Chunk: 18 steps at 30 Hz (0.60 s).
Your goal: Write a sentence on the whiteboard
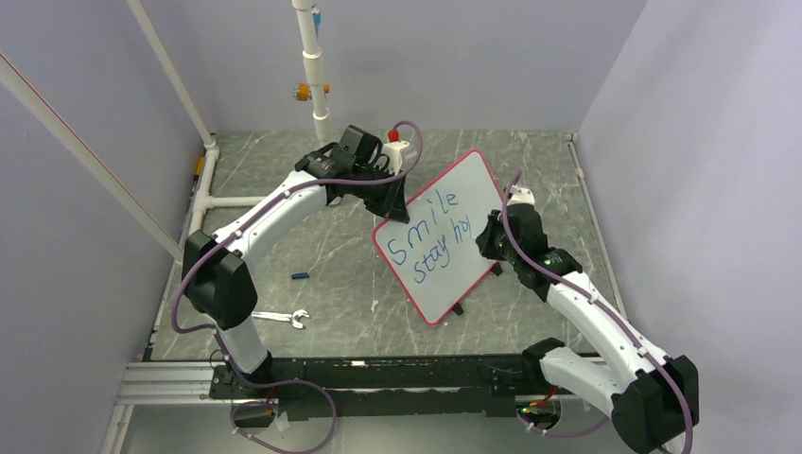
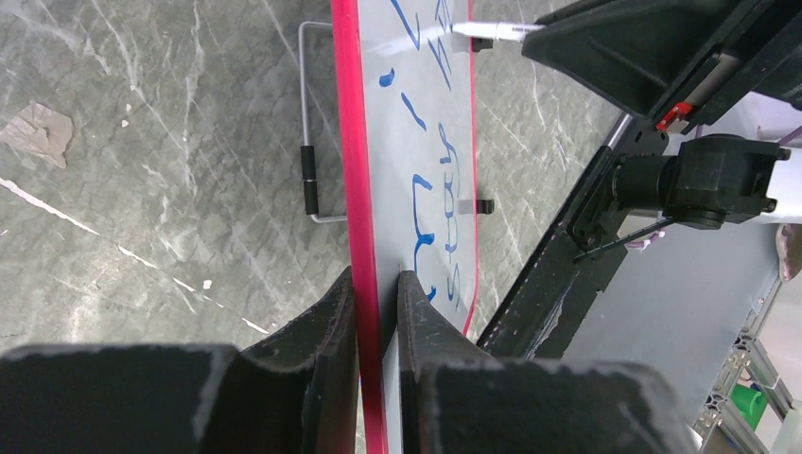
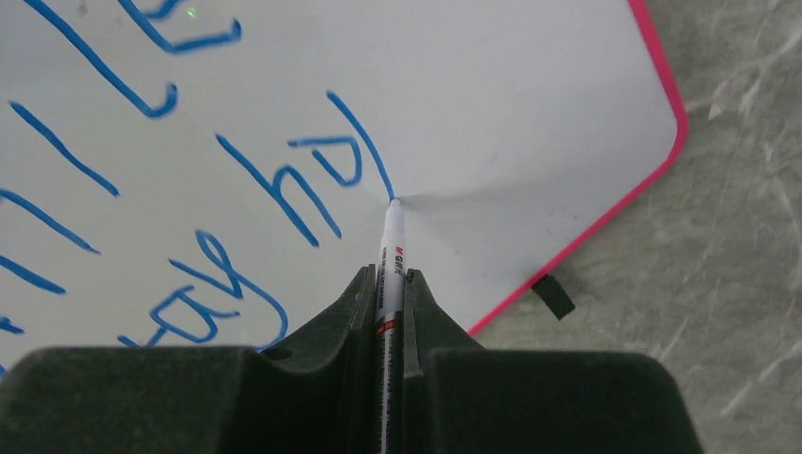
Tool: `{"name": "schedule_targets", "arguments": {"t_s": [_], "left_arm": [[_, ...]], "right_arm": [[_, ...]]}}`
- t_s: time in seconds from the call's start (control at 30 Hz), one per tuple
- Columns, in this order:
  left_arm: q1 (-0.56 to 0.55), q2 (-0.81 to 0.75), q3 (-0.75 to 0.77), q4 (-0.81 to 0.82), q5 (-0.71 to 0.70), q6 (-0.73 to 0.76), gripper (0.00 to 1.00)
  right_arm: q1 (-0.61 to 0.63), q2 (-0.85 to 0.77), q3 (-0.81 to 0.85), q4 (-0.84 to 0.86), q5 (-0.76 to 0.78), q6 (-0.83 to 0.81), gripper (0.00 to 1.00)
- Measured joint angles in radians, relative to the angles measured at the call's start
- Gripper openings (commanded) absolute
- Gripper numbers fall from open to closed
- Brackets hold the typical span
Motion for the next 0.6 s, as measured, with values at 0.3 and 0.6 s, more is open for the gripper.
{"name": "schedule_targets", "arguments": {"t_s": [0.3,0.6], "left_arm": [[0.000,0.000,0.000,0.002,0.003,0.000,0.00],[-0.001,0.000,0.002,0.002,0.005,0.001,0.00]], "right_arm": [[0.000,-0.083,-0.024,-0.107,-0.005,0.038,0.00],[0.000,-0.078,0.063,-0.118,-0.005,0.030,0.00]]}}
